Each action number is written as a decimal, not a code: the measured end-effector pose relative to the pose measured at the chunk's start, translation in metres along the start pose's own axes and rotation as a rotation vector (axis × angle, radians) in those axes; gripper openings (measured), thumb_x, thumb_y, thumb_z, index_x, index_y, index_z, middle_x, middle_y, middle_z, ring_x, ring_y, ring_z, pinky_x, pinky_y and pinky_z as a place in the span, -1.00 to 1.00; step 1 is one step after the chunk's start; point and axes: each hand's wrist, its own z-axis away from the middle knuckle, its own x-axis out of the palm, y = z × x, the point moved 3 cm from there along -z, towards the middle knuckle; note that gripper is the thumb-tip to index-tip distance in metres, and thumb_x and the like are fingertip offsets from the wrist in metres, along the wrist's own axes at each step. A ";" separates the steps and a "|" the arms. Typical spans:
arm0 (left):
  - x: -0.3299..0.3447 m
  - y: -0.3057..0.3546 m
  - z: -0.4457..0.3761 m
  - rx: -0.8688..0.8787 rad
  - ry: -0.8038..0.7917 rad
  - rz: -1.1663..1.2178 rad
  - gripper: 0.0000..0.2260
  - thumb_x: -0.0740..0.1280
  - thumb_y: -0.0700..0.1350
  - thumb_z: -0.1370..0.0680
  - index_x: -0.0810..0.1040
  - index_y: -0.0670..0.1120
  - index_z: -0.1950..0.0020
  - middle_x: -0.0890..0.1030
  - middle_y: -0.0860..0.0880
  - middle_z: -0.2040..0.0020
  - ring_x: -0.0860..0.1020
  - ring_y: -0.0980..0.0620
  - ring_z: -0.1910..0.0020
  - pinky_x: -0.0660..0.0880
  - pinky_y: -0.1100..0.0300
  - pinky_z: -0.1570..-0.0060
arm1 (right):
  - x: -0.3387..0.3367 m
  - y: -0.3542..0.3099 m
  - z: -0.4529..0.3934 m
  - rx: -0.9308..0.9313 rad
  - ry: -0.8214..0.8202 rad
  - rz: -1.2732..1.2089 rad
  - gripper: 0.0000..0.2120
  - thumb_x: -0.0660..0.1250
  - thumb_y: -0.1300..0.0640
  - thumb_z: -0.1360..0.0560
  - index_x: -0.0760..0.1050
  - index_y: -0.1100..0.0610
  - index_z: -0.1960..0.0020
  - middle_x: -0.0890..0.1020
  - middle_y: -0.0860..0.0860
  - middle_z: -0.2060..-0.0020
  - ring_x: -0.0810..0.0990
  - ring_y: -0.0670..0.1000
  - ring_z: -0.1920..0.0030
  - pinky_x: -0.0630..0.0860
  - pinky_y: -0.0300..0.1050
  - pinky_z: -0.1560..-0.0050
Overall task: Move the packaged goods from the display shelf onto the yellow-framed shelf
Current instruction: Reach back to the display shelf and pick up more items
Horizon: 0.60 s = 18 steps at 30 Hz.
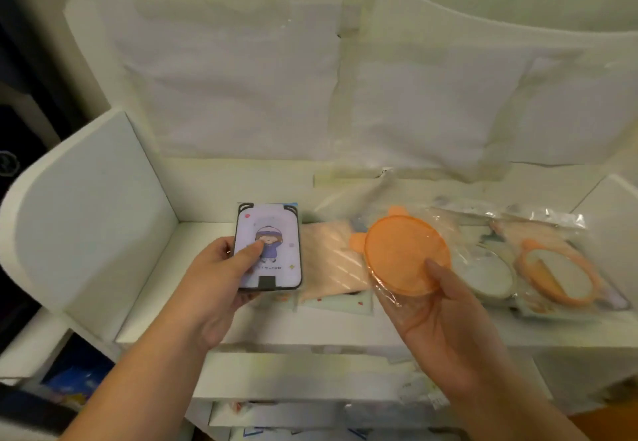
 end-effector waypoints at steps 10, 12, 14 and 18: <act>0.130 -0.008 0.084 -0.021 -0.185 0.039 -0.82 0.27 -0.30 -0.61 0.54 -0.16 -0.19 0.73 -0.15 -0.06 0.71 -0.11 0.06 0.63 0.04 0.09 | -0.045 -0.098 0.089 -0.268 -0.040 0.023 -0.61 0.15 0.23 -0.58 0.37 0.09 -0.39 0.65 0.21 -0.18 0.65 0.23 -0.17 0.57 0.20 -0.14; 0.157 -0.013 0.105 -0.020 -0.205 0.037 -0.77 0.27 -0.32 -0.59 0.52 -0.16 -0.23 0.72 -0.15 -0.09 0.70 -0.13 0.04 0.61 0.01 0.06 | -0.059 -0.118 0.112 -0.303 -0.043 0.010 -0.59 0.15 0.23 -0.58 0.35 0.06 -0.42 0.65 0.21 -0.19 0.64 0.25 -0.18 0.55 0.23 -0.16; 0.184 -0.018 0.127 -0.008 -0.224 0.039 -0.75 0.26 -0.34 -0.58 0.53 -0.14 -0.22 0.73 -0.13 -0.05 0.71 -0.10 0.10 0.59 0.03 0.11 | -0.075 -0.138 0.138 -0.328 -0.047 -0.004 -0.59 0.13 0.23 -0.58 0.34 0.08 -0.42 0.64 0.23 -0.19 0.64 0.25 -0.18 0.55 0.24 -0.15; 0.238 -0.031 0.174 0.011 -0.275 0.026 -0.72 0.23 -0.35 -0.58 0.58 -0.07 -0.19 0.75 -0.08 0.02 0.71 -0.01 0.19 0.55 0.07 0.17 | -0.105 -0.179 0.192 -0.366 -0.093 0.011 -0.63 0.10 0.24 -0.60 0.38 0.01 -0.36 0.67 0.20 -0.15 0.66 0.21 -0.16 0.55 0.19 -0.15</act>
